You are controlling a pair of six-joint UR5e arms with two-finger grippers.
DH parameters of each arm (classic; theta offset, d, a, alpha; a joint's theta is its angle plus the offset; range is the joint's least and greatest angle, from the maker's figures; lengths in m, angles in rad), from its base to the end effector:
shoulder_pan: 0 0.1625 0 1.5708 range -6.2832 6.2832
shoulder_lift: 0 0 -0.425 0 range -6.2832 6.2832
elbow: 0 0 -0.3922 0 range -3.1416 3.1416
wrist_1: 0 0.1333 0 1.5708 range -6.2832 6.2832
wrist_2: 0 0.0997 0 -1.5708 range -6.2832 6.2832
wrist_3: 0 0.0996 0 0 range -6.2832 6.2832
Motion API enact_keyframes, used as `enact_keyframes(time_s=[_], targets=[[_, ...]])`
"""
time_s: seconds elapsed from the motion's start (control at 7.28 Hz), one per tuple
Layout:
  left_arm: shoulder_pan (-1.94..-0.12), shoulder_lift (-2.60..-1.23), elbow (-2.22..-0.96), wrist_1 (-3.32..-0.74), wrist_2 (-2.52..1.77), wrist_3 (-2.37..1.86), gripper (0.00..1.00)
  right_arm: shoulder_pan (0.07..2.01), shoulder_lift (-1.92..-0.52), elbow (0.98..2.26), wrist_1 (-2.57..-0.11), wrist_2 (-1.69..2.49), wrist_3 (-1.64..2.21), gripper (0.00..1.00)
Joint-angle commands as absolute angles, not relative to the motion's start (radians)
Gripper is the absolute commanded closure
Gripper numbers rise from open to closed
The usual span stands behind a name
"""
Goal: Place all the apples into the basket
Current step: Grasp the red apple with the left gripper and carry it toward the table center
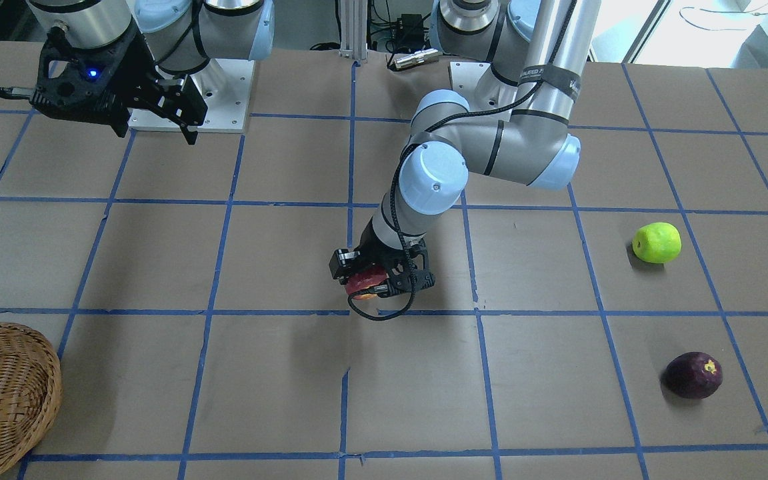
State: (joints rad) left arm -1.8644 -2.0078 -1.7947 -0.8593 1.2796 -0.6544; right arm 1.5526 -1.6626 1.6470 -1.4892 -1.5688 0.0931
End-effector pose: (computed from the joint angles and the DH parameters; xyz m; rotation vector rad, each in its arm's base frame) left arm -0.3268 -0.5216 0.2166 0.5022 -2.8124 -0.1269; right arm 0.1254 -0.4485 0.4859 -0.1747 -3.1345 -0.1037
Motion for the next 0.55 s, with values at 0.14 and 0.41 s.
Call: enact_keyframes(time_s=[0.14, 0.41], targets=[[-1.875, -2.019, -1.770, -0.844, 1.275, -0.666, 0.00, 1.552, -1.657, 1.649, -1.493, -1.571, 0.100, 0.00], [-1.818, -1.967, -1.747, -0.897, 1.321, -0.658, 0.00, 1.552, -1.649, 1.681, -1.529, -1.569, 0.097, 0.00]])
